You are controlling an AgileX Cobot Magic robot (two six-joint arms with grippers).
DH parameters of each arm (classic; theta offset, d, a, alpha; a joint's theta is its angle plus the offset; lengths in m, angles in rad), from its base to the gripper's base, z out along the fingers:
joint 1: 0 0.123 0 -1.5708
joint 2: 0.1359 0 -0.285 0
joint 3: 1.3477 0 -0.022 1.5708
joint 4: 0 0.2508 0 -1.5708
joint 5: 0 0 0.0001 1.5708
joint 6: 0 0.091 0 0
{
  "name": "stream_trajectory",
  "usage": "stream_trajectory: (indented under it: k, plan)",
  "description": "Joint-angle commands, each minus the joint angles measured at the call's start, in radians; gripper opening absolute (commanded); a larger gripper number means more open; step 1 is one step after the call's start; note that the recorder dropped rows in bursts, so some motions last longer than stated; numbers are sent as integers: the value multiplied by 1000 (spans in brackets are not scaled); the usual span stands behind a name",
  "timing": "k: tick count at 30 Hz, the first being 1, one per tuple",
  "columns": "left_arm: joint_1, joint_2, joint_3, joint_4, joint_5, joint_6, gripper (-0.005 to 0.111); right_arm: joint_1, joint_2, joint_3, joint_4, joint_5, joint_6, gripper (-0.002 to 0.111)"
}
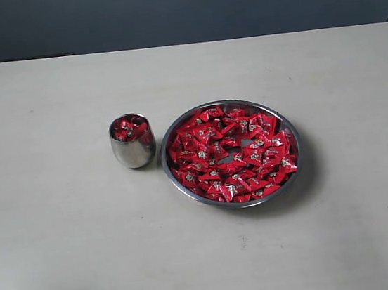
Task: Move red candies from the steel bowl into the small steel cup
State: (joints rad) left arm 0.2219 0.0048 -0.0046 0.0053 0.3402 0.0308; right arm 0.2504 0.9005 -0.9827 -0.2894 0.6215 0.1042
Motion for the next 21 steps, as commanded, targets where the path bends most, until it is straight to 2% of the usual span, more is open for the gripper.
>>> stream_trajectory:
  k: [1,8,14,21]
  plan:
    - [-5,-5,5,0,-10,-1,0,-129,-115,130,0,-89,3,38]
    - [-5,-5,5,0,-10,-1,0,-249,-323,406,6,-196,3,38]
    - [-5,-5,5,0,-10,-1,0,-250,-495,573,94,-240,30,38]
    - [-5,-5,5,0,-10,-1,0,-250,-548,627,139,-236,28,38]
